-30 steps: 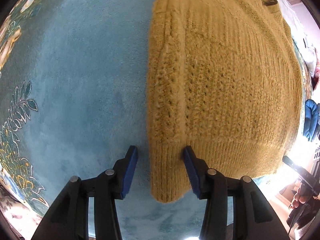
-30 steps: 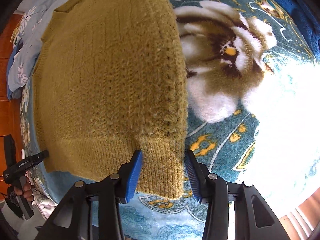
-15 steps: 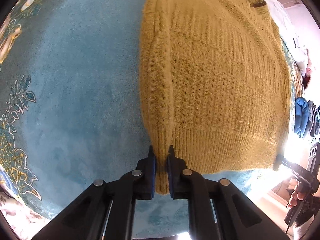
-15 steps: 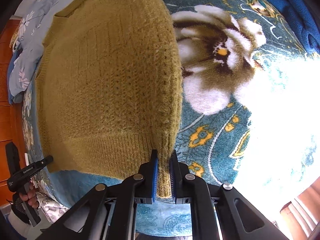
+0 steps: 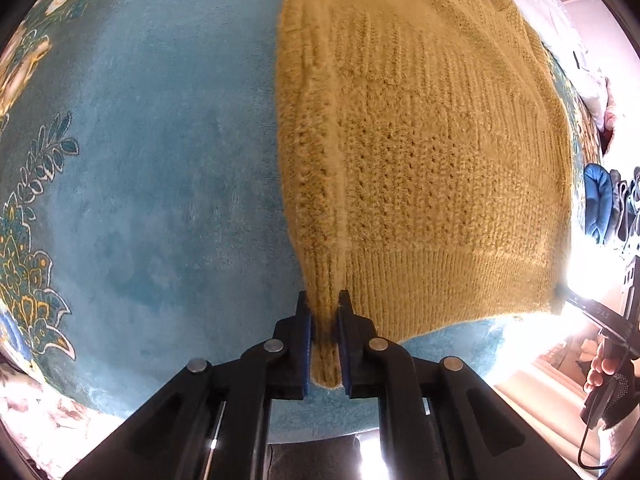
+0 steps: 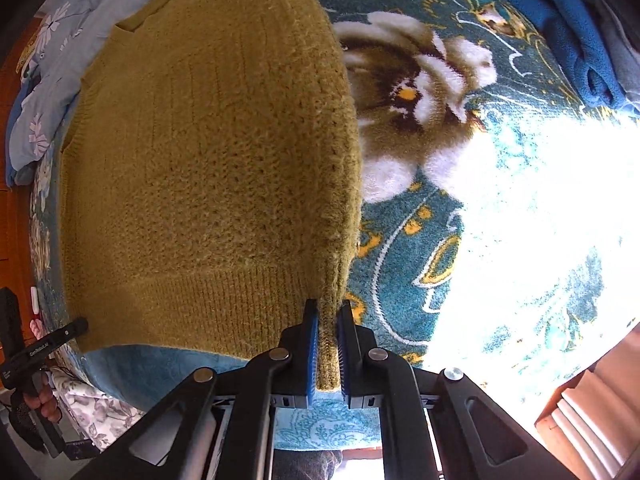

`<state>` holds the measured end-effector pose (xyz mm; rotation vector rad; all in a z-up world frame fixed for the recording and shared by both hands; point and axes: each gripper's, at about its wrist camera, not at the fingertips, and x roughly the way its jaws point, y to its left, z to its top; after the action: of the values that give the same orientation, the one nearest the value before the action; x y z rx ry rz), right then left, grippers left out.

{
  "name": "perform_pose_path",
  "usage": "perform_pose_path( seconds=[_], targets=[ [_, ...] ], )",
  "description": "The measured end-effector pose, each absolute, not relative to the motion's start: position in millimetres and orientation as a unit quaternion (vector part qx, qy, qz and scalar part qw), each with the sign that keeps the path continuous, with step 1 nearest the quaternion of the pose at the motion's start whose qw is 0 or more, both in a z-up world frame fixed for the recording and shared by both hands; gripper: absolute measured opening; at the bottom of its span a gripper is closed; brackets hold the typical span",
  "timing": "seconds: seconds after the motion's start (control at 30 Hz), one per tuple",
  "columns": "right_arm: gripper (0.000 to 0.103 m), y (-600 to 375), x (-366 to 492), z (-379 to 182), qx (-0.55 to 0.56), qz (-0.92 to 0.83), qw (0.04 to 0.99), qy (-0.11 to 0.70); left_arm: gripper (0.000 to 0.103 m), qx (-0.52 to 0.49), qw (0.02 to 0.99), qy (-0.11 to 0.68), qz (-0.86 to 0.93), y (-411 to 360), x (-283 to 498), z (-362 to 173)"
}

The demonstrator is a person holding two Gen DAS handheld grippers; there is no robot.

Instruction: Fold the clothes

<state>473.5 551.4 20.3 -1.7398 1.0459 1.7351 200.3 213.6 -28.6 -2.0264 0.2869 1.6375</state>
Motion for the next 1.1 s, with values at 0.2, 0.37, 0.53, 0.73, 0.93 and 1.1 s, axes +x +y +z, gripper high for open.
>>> perform_pose_path(
  seconds=[0.2, 0.37, 0.53, 0.73, 0.93, 1.1],
  targets=[
    [0.018, 556.9, 468.7, 52.4, -0.637, 0.653, 0.236, 0.336, 0.033, -0.726, 0.270, 0.160, 0.612, 229.6, 192.6, -1.7],
    [0.036, 586.4, 454.4, 92.2, -0.607, 0.688, 0.259, 0.300, 0.050, -0.656, 0.297, 0.174, 0.672, 264.2, 145.1, 39.4],
    [0.036, 604.2, 362.9, 93.7, -0.582, 0.717, 0.256, 0.286, 0.051, -0.608, 0.337, 0.200, 0.690, 332.3, 49.6, 20.2],
    [0.037, 617.8, 242.5, 73.0, -0.551, 0.756, 0.233, 0.265, 0.051, -0.595, 0.358, 0.247, 0.676, 396.3, -42.7, -23.7],
    [0.039, 637.0, 208.2, 47.3, -0.554, 0.766, 0.212, 0.246, 0.050, -0.633, 0.381, 0.218, 0.638, 409.9, -62.2, -54.9],
    [0.039, 645.0, 197.5, 32.9, -0.559, 0.761, 0.213, 0.252, 0.021, -0.657, 0.402, 0.151, 0.620, 398.8, -75.1, -56.8]
  ],
)
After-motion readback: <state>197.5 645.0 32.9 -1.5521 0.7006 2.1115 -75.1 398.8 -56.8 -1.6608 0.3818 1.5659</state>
